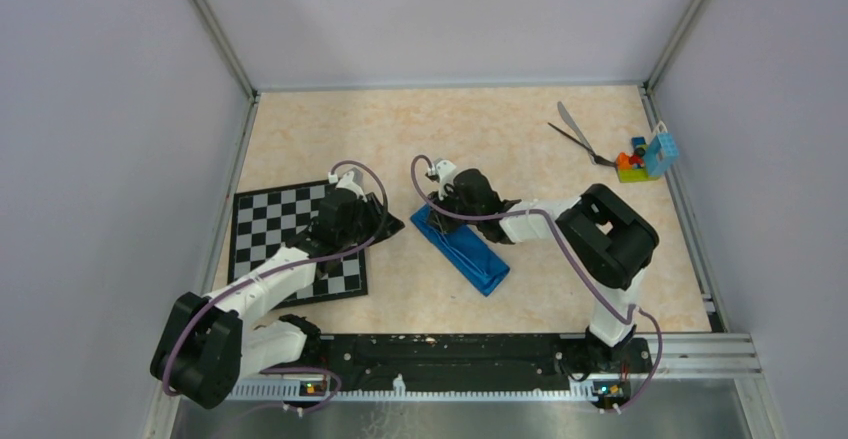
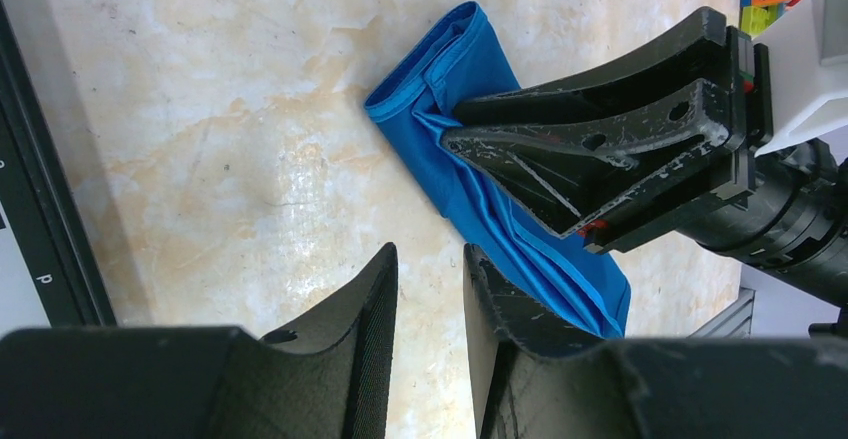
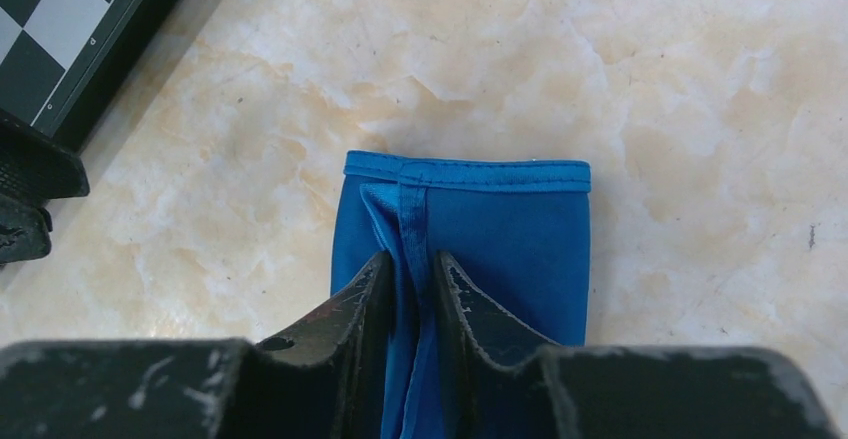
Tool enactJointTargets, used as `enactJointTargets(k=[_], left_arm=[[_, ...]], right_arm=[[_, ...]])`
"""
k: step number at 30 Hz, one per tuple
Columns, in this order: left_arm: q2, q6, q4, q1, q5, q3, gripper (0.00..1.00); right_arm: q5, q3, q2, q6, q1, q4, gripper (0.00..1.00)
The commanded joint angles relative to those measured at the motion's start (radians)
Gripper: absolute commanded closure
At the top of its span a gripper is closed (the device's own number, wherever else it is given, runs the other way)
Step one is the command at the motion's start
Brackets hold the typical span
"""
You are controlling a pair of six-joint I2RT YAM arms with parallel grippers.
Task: Fold the napkin into a case and place the utensils inside
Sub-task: Pick up the top corner of the smaller rectangle folded napkin, then grasp the top corner of the smaller rectangle folded napkin from the folded napkin.
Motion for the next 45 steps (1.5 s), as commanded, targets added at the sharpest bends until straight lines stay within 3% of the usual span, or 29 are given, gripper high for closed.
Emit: enactJointTargets(k=[1, 5, 7, 9, 11, 13, 16, 28, 32, 45], left_arm=[[-0.015, 0.000, 0.038, 0.006, 0.014, -0.011, 0.64], [0.006, 0.006, 0.051, 0.006, 0.044, -0.008, 0.63], [0.032, 0.016, 0.049, 0.006, 0.065, 0.005, 0.61], [0.065, 0.026, 0.057, 0.005, 0.085, 0.017, 0.46], [0.087, 0.040, 0.068, 0.003, 0.101, 0.027, 0.43], [0.113, 0.053, 0.069, 0.000, 0.102, 0.042, 0.44], [0.162, 0.071, 0.018, -0.021, 0.074, 0.101, 0.57], [0.384, 0.107, -0.160, -0.224, -0.226, 0.356, 0.71], [0.441, 0.108, -0.216, -0.268, -0.329, 0.415, 0.73], [0.524, 0.131, -0.287, -0.331, -0.457, 0.476, 0.71]], right_arm=[[0.002, 0.042, 0.010, 0.001, 0.012, 0.041, 0.81], [-0.012, 0.043, -0.010, 0.020, 0.011, 0.030, 1.00], [-0.014, 0.045, -0.033, 0.038, 0.012, 0.010, 1.00], [-0.028, 0.048, -0.057, 0.064, 0.010, -0.021, 1.00], [-0.045, 0.032, -0.086, 0.112, 0.003, -0.020, 1.00], [-0.060, 0.005, -0.102, 0.163, -0.010, -0.002, 1.00], [-0.060, -0.024, -0.128, 0.226, -0.027, 0.016, 1.00], [-0.062, -0.062, -0.168, 0.312, -0.063, 0.042, 1.00], [-0.067, -0.061, -0.166, 0.314, -0.070, 0.050, 1.00], [-0.081, -0.073, -0.167, 0.320, -0.074, 0.076, 1.00]])
